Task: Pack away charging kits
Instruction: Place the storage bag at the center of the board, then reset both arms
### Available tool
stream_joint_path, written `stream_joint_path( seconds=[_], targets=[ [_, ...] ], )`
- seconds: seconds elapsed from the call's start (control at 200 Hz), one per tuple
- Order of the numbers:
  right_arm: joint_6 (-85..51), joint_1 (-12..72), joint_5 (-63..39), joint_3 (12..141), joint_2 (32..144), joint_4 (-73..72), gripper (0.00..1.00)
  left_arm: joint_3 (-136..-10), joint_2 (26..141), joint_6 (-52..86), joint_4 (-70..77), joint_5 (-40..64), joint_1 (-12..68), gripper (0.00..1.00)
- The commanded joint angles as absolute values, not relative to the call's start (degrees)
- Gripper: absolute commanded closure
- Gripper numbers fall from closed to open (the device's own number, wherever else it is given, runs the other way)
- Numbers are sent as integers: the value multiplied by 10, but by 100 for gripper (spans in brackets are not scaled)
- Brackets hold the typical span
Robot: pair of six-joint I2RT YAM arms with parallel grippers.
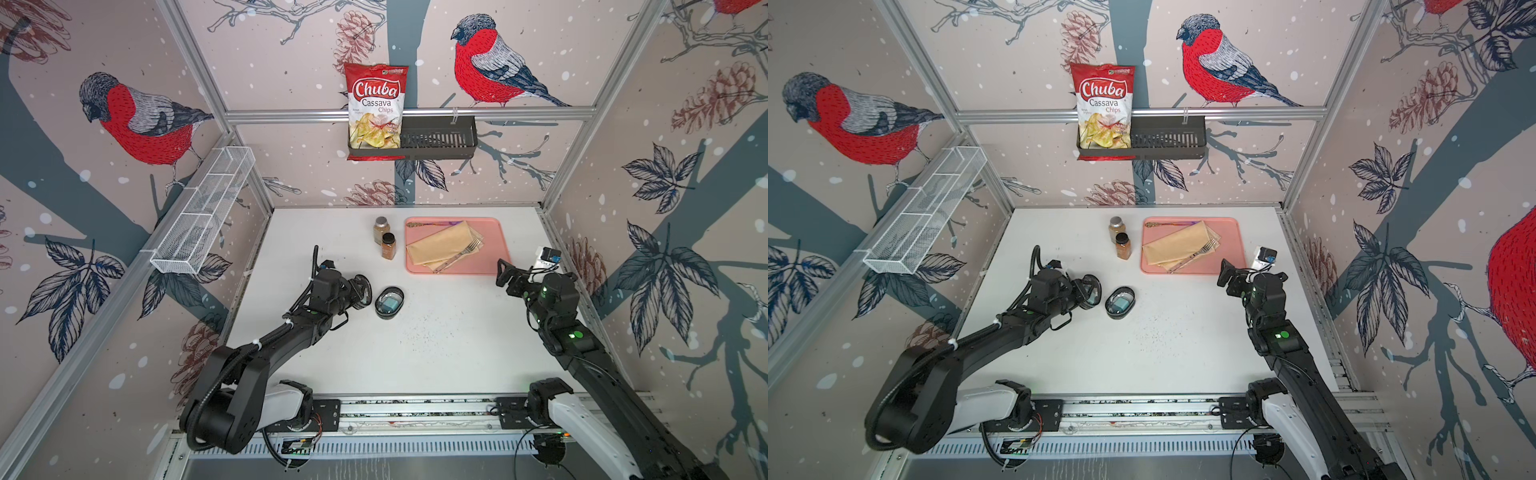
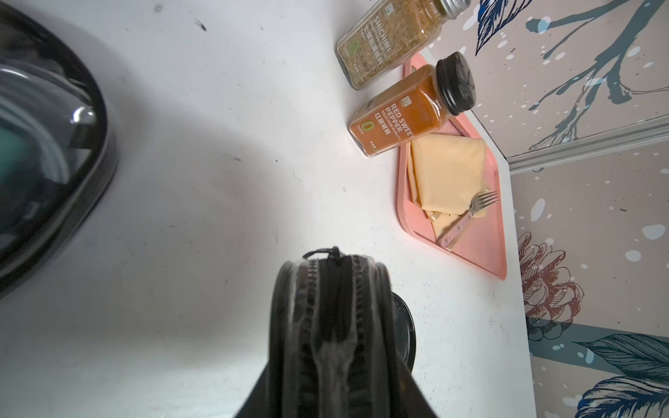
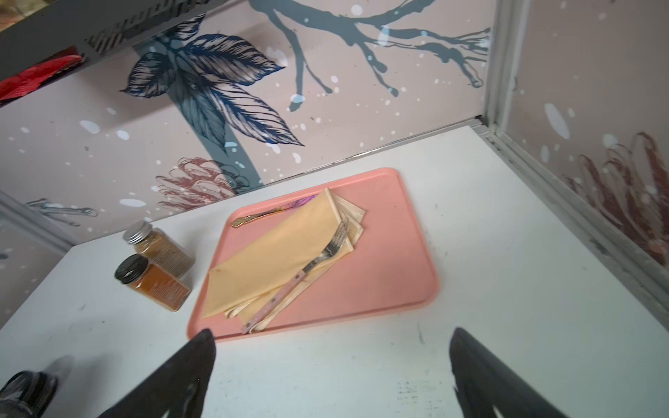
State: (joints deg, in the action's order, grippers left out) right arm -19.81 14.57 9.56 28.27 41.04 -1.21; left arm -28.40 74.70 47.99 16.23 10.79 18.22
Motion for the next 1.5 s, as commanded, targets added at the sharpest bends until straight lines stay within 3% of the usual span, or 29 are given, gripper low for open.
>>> stream_joint_path(
  seconds=[0.0,0.295,0.475,0.665,0.755,0.951,1.091,1.211,1.346,1.446,1.496],
  targets=[
    [-237,145,193,247,380,-35,0,-304,797,486,227,133,171,100],
    [-128,144,230,91,246,-174,0,-334,923,495,262,193,157,100],
    [-90,143,263,34,263,-253,0,-332,919,492,245,185,155,100],
    [-83,131,245,39,366,-283,0,-317,877,489,192,140,153,46],
    [-76,125,236,24,404,-342,0,-307,844,493,157,110,153,29],
    [-62,95,212,-11,466,-504,0,-319,707,495,5,-9,151,11],
    [-88,28,121,-12,548,-609,0,-341,566,487,-116,-191,151,4],
    [-81,17,79,41,648,-632,0,-304,490,438,-82,-318,147,4],
    [-44,22,56,105,731,-612,0,-212,485,476,6,-486,146,4],
    [-10,40,72,114,756,-623,0,-153,471,366,147,-567,146,6],
    [7,45,70,72,803,-738,0,-143,460,287,201,-561,146,6]
  ],
)
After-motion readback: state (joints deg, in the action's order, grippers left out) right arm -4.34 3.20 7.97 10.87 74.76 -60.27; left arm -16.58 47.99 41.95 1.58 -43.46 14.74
